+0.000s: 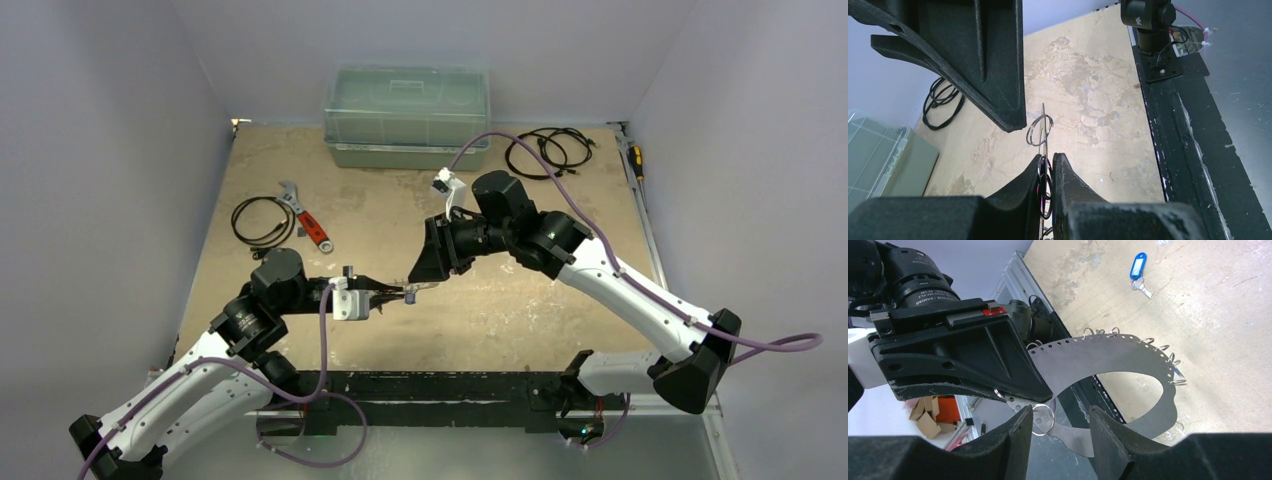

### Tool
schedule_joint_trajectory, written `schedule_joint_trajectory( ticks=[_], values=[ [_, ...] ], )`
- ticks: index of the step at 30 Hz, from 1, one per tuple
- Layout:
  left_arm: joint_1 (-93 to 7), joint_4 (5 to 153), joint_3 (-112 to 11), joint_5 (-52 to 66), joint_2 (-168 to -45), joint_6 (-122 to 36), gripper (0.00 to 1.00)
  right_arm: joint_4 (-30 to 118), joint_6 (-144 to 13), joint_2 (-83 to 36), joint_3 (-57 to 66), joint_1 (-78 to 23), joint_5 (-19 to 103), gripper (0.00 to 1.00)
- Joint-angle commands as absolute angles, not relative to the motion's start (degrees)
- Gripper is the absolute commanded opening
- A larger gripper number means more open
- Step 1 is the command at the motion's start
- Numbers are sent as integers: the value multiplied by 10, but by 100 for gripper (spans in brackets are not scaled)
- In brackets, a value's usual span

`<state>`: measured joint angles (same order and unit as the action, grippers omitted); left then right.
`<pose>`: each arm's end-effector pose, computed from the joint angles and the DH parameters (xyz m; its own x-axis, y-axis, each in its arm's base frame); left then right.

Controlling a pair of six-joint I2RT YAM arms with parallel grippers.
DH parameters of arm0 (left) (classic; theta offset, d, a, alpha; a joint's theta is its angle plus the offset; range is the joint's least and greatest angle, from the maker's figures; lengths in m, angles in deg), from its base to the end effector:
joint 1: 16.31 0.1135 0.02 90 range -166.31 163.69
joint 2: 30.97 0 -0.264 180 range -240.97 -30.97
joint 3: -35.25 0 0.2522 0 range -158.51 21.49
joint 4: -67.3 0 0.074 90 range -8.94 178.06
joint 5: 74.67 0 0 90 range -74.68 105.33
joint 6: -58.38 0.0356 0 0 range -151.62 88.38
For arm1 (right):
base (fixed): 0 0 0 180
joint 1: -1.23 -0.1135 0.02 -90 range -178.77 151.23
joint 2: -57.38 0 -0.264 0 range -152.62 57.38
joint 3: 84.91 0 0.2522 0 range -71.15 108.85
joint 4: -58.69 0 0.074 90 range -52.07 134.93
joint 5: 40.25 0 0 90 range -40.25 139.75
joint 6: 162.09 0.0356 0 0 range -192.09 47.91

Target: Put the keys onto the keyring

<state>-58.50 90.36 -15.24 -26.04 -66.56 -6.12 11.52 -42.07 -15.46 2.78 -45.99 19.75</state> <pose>0.0944 -0.1173 0.3177 0.3307 0.1363 -0.9338 0.9377 0.0643 0.3415 0.1734 0.2135 0.3743 -0.7760 -0.2007 -0.5980 -0.6172 0.4371 0.6543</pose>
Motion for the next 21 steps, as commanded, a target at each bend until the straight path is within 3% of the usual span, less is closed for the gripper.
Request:
schedule_joint_trajectory(
  ticks=[1,21],
  values=[
    [-589,861,-152,-274,-663,-64,0,127,-418,-147,41,-461,167,47],
    [-589,860,-149,-268,-656,-65,0,165,-389,-140,8,-461,99,45]
  ],
)
